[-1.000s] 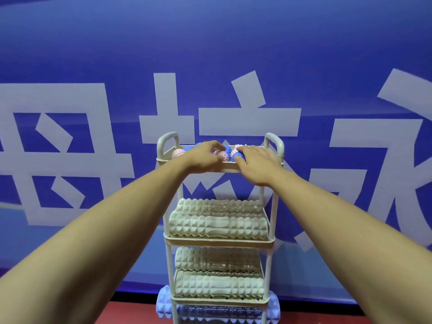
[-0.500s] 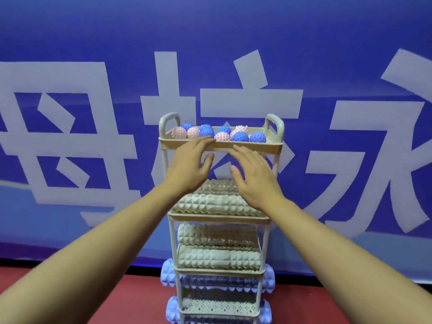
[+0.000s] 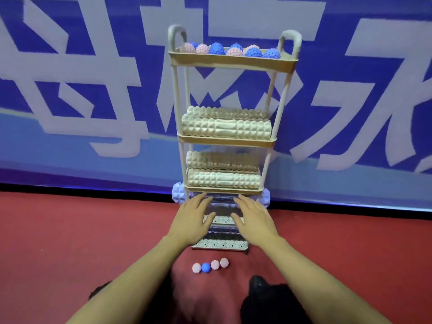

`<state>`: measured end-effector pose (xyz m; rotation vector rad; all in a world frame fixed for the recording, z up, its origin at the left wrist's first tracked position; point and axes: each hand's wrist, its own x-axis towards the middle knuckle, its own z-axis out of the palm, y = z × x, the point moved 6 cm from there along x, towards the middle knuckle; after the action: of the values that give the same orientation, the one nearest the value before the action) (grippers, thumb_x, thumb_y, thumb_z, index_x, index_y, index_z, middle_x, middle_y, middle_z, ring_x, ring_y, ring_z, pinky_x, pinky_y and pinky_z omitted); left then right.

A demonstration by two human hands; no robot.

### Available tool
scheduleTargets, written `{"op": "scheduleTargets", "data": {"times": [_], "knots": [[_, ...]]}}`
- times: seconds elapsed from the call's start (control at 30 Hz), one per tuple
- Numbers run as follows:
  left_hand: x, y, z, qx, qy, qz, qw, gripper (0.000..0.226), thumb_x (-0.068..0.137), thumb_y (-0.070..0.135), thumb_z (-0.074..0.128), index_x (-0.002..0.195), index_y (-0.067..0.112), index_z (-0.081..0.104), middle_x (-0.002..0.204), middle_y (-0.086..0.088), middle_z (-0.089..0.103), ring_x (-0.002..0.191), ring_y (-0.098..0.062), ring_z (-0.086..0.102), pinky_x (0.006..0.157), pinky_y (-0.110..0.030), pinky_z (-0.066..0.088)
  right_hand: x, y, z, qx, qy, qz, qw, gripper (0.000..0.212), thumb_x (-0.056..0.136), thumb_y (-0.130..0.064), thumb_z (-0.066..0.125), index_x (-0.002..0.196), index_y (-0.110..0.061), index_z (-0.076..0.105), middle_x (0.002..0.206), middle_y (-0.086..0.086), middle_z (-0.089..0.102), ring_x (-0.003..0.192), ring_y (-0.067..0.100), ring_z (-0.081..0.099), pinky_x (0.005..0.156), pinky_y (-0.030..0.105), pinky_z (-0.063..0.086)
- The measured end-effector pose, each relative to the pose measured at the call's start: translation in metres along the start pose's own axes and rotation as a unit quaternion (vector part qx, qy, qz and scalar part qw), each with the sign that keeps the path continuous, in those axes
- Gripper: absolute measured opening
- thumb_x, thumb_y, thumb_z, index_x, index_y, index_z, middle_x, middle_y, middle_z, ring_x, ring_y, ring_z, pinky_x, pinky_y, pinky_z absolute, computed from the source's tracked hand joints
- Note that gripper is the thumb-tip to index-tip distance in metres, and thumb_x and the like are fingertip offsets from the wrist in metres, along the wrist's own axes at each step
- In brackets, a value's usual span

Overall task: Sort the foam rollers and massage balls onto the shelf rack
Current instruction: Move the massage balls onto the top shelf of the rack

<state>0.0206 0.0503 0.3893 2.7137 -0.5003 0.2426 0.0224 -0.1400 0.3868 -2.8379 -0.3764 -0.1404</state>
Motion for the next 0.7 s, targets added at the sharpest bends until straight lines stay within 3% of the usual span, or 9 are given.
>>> {"op": "scheduleTargets", "data": {"times": [0.2, 0.37, 0.6, 0.7], "knots": [[-0.041, -0.033, 0.075, 0.004, -0.065, -0.032, 0.997, 0.055, 0.101, 0.044, 0.049, 0.149, 0.017, 0.046, 0.155, -0.006, 0.043, 0.139, -0.028, 0.045, 0.113, -0.042, 0.037, -0.046, 0.024, 0.092, -0.008, -0.098, 0.034, 0.995, 0.058, 0.102, -0.049, 0.042, 0.155, -0.026, 0.036, 0.161, -0.006, 0.034, 0.147, 0.015, 0.033, 0.120, 0.032, 0.022], [-0.059, -0.073, 0.171, -0.007, -0.152, -0.078, 0.985, 0.060, 0.102, 0.047, 0.045, 0.153, 0.018, 0.039, 0.159, -0.005, 0.038, 0.143, -0.025, 0.040, 0.116, -0.039, 0.033, -0.058, 0.060, 0.188, -0.006, -0.194, 0.054, 0.980, 0.058, 0.102, -0.050, 0.040, 0.155, -0.027, 0.035, 0.162, -0.004, 0.033, 0.147, 0.019, 0.033, 0.121, 0.036, 0.023], [-0.073, -0.131, 0.313, -0.025, -0.253, -0.177, 0.951, 0.058, 0.102, 0.047, 0.043, 0.153, 0.021, 0.035, 0.159, -0.002, 0.035, 0.135, -0.029, 0.047, 0.108, -0.042, 0.038, -0.027, 0.110, 0.330, -0.006, -0.314, 0.066, 0.947, 0.061, 0.101, -0.051, 0.041, 0.156, -0.027, 0.031, 0.163, -0.005, 0.031, 0.144, 0.024, 0.036, 0.118, 0.041, 0.028], [-0.078, -0.167, 0.369, 0.017, -0.271, -0.234, 0.933, 0.061, 0.100, 0.046, 0.045, 0.154, 0.019, 0.033, 0.157, -0.003, 0.037, 0.136, -0.030, 0.044, 0.107, -0.044, 0.038, -0.005, 0.124, 0.398, 0.004, -0.355, 0.064, 0.933, 0.061, 0.100, -0.050, 0.044, 0.156, -0.026, 0.032, 0.163, -0.006, 0.030, 0.142, 0.027, 0.038, 0.116, 0.043, 0.031]]}}
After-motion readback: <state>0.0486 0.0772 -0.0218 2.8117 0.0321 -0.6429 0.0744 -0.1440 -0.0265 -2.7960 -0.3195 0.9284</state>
